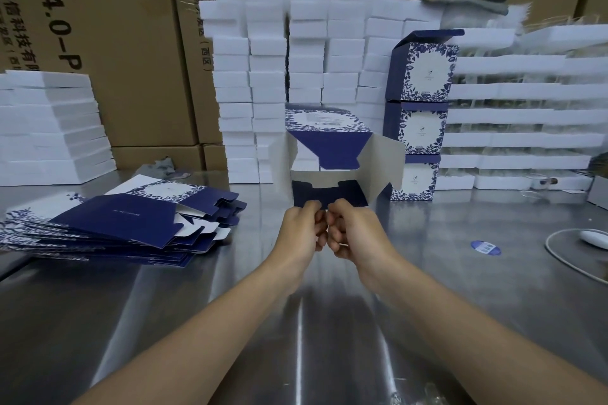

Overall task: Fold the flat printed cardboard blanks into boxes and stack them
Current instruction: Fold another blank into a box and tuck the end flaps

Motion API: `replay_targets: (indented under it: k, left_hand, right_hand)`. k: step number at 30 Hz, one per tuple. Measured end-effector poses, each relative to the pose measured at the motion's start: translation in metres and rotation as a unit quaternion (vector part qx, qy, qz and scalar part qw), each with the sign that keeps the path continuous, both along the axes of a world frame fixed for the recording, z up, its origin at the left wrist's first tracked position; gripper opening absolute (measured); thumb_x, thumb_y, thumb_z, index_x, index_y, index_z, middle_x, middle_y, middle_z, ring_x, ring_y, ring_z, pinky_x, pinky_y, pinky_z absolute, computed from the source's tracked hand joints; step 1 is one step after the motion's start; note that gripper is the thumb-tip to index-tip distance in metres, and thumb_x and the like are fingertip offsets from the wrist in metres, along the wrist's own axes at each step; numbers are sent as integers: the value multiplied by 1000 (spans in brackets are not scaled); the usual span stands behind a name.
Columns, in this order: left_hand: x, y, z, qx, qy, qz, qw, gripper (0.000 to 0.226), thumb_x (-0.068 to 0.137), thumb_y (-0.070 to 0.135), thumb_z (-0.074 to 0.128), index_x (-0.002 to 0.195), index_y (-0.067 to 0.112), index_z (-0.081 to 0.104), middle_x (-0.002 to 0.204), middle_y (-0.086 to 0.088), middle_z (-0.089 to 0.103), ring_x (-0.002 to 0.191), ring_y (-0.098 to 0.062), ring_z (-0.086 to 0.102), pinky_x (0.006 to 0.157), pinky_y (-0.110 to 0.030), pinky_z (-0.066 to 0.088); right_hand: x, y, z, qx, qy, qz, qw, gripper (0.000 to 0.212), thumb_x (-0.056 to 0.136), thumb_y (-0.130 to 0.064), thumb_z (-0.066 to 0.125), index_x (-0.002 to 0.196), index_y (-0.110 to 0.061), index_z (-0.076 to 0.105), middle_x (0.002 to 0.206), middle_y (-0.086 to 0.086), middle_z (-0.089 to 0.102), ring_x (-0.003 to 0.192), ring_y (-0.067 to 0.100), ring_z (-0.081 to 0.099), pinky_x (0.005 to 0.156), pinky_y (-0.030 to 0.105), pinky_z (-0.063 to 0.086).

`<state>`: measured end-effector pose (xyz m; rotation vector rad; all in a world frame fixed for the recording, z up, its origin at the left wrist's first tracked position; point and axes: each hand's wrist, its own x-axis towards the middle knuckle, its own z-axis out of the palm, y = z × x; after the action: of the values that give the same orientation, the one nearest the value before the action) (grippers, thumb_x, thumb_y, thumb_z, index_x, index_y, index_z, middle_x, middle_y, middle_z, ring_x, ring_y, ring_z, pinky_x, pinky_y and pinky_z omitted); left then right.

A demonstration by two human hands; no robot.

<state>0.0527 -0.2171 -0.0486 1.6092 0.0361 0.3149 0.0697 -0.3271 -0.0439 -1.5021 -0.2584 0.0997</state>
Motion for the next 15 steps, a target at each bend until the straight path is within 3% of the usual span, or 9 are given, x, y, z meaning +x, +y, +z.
replay_targets:
  k: [4, 7, 9, 12, 15]
  left_hand:
    - [1, 2, -3, -15, 5, -19, 1000, 54, 106, 34, 43, 55, 22, 55, 59, -9, 58, 54, -17, 50, 75, -40, 46]
    - [3, 3, -4, -23, 19, -1, 1000, 48, 102, 28, 41, 56, 22, 51, 55, -3, 54, 52, -16, 51, 72, -39, 47]
    - [8, 6, -6, -14, 20, 39, 999, 38, 102, 24, 41, 64, 20, 44, 52, 5, 45, 54, -15, 47, 65, -33, 41]
    - [15, 12, -9, 59, 0, 104, 993, 42, 106, 25, 41, 66, 15, 42, 48, 10, 44, 56, -16, 53, 55, -28, 39]
    - [17, 21, -14, 207, -4, 169, 964, 47, 109, 37, 38, 74, 9, 51, 69, -2, 66, 70, -26, 64, 68, -38, 46]
  right_hand:
    - [1, -1, 0, -17, -17, 27, 999, 39, 93, -29, 56, 54, -24, 57, 53, 2, 51, 52, 16, 52, 65, 33, 44]
    - [6, -4, -1, -75, -20, 25, 997, 36, 94, -41, 63, 62, -23, 61, 55, 1, 56, 52, 14, 55, 64, 33, 40]
    - [13, -7, -4, -116, -28, -37, 992, 44, 92, -56, 65, 71, -17, 60, 53, -2, 56, 49, 13, 57, 60, 31, 39]
    - [23, -14, -6, -142, -65, -148, 977, 62, 78, -81, 59, 72, -19, 56, 58, -4, 59, 55, 16, 66, 61, 33, 43]
    - [29, -24, -5, -152, -120, -229, 954, 58, 70, -94, 50, 76, -38, 63, 68, -11, 65, 71, 9, 64, 63, 31, 43]
